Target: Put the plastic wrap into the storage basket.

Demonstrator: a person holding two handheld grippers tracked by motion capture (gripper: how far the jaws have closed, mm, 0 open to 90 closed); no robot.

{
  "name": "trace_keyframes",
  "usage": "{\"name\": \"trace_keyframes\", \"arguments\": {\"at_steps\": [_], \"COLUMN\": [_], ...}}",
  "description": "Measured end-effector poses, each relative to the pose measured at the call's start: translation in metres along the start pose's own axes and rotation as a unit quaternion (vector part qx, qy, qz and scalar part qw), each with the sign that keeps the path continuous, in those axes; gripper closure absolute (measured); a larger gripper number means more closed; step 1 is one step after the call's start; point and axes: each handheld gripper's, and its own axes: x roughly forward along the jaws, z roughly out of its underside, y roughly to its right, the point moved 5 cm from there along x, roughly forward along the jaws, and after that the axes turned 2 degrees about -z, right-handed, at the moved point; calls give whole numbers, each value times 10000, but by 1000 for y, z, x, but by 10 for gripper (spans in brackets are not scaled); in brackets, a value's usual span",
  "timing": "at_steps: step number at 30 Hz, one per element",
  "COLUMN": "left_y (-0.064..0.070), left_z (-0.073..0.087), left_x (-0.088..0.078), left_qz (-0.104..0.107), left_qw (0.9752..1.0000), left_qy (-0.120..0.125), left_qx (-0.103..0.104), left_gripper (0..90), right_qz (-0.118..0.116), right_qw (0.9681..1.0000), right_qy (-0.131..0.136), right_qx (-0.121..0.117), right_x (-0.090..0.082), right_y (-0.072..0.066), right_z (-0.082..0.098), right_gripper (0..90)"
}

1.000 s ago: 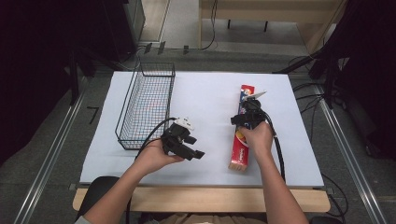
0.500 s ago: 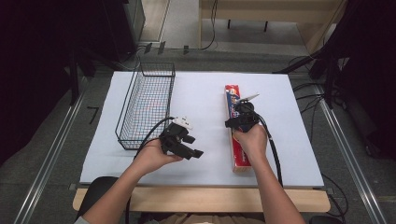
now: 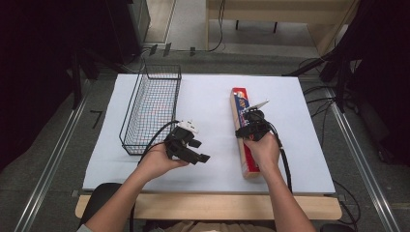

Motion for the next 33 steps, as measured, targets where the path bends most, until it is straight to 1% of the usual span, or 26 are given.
{"name": "trace_keyframes", "arguments": {"at_steps": [1, 2, 3, 5, 6, 7, 9, 10, 11, 12, 14, 15, 17, 18, 19, 20, 21, 22, 23, 24, 26, 29, 30, 31, 33], "left_y": [0, 0, -1, -1, -2, -2, -3, -3, -4, -4, -5, -5, -6, -6, -6, -6, -6, -7, -7, -7, -7, -6, -6, -6, -7], "left_z": [0, 0, 0, 0, 0, 0, 1, 1, 1, 1, 2, 2, 2, 2, 2, 2, 3, 3, 3, 3, 3, 5, 6, 6, 7], "left_x": [0, 0, 0, 0, -1, -1, -2, -2, -2, -2, -2, -3, -4, -4, -4, -5, -6, -6, -6, -7, -7, -9, -9, -9, -11], "left_qz": [6, 6, -2, -15, -8, -6, -15, -22, -47, -49, -66, -72, -94, -106, -103, -123, -128, -146, -153, -175, -184, -231, -247, -263, -288], "left_qw": [10000, 10000, 10000, 10000, 10000, 10000, 10000, 10000, 10000, 10000, 10000, 10000, 9999, 9999, 9999, 9999, 9999, 9998, 9998, 9998, 9997, 9995, 9994, 9993, 9992], "left_qy": [-1, -1, 5, -2, 4, 6, 14, 13, -2, 12, 30, 17, 12, 27, 42, 33, 25, 1, 17, 18, 21, 6, 6, 5, -21], "left_qx": [4, 4, -2, -12, -12, -7, 14, 32, 37, 11, 7, 27, 67, 78, 63, 79, 98, 120, 142, 133, 140, 219, 255, 252, 265], "left_gripper": [327, 328, 328, 327, 327, 327, 326, 323, 323, 323, 323, 322, 319, 314, 312, 312, 312, 312, 312, 312, 312, 312, 312, 312, 309], "right_qz": [189, 189, 319, 132, 61, 61, 28, -38, -96, -96, -276, -334, -373, -475, -541, -541, -667, -667, -747, -829, -951, -1013, -1035, -1062, -1114], "right_qw": [9993, 9993, 9984, 9990, 9989, 9989, 9982, 9976, 9974, 9974, 9970, 9964, 9946, 9923, 9911, 9911, 9887, 9887, 9870, 9862, 9836, 9790, 9784, 9766, 9759], "right_qy": [-36, -36, -71, -26, -6, -6, -4, 34, 42, 42, 85, 112, 148, 185, 202, 202, 249, 249, 264, 269, 291, 312, 298, 317, 299], "right_qx": [-312, -312, -459, -428, -457, -457, -605, -694, -709, -709, -718, -772, -954, -1132, -1201, -1201, -1319, -1319, -1399, -1411, -1507, -1739, -1766, -1842, -1853], "right_x": [0, 0, 0, -5, -7, -7, -13, -19, -22, -22, -27, -30, -35, -40, -43, -43, -50, -50, -52, -55, -59, -63, -65, -65, -66], "right_y": [4, 4, 5, 9, 10, 10, 13, 16, 18, 18, 21, 22, 25, 26, 27, 27, 29, 29, 30, 31, 33, 35, 35, 35, 36], "right_z": [0, 0, 0, -1, -2, -2, -4, -6, -6, -6, -7, -7, -6, -5, -4, -4, -1, -1, 1, 2, 5, 11, 13, 15, 19], "right_gripper": [412, 412, 413, 416, 416, 416, 417, 418, 419, 419, 419, 419, 419, 418, 418, 418, 417, 417, 417, 416, 415, 415, 415, 415, 415]}}
